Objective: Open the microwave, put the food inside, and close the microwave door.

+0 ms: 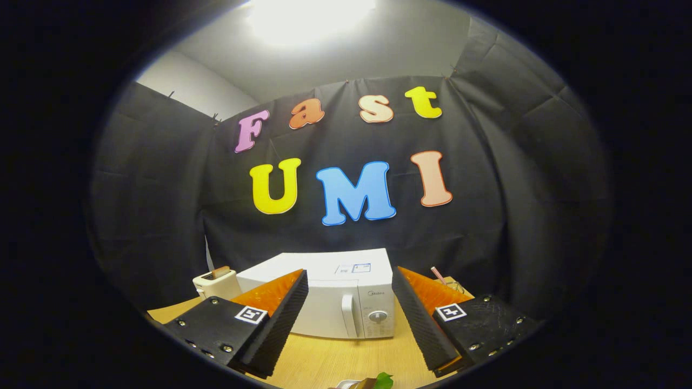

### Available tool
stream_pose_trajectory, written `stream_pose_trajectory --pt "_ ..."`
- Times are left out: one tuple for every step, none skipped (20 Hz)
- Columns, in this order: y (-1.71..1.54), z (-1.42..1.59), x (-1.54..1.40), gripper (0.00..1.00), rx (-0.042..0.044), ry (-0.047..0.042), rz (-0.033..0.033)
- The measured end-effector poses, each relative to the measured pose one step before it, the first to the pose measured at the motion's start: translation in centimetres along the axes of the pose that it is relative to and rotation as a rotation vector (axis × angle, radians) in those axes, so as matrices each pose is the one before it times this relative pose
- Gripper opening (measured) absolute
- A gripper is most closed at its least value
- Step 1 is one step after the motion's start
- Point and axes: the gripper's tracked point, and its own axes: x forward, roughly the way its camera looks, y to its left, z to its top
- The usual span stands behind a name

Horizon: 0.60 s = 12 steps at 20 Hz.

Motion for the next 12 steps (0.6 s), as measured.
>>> stream_pose_trajectory --pt "0.077 -0.821 0.835 0.97 0.00568 0.00743 0.00484" --pt "0.15 -0.86 0.971 0.98 0.00064 0.01243 0.00259" --pt "0.263 -0.917 0.959 0.98 -0.00127 0.01186 0.00566" --pt "0.26 -0.857 1.013 0.98 -0.00446 0.0162 -0.00056" --pt "0.145 -0.884 0.973 0.98 -0.00666 0.01248 -0.00391" --pt "0.159 -0.841 1.116 0.96 -0.00794 0.00996 -0.00505" --pt "0.106 -0.976 0.999 0.95 -0.00909 0.01074 -0.00822" --pt "0.067 -0.758 1.021 0.96 -0.00622 0.0119 -0.01258" --pt "-0.05 -0.797 0.957 0.96 -0.00001 0.00801 -0.01075" --pt "-0.115 -0.522 0.961 0.94 0.00494 0.00431 -0.01223" --pt "-0.207 -0.413 0.995 0.93 -0.00383 0.00418 -0.01581" --pt "-0.325 -0.652 0.981 0.93 -0.00415 0.01651 -0.01807"
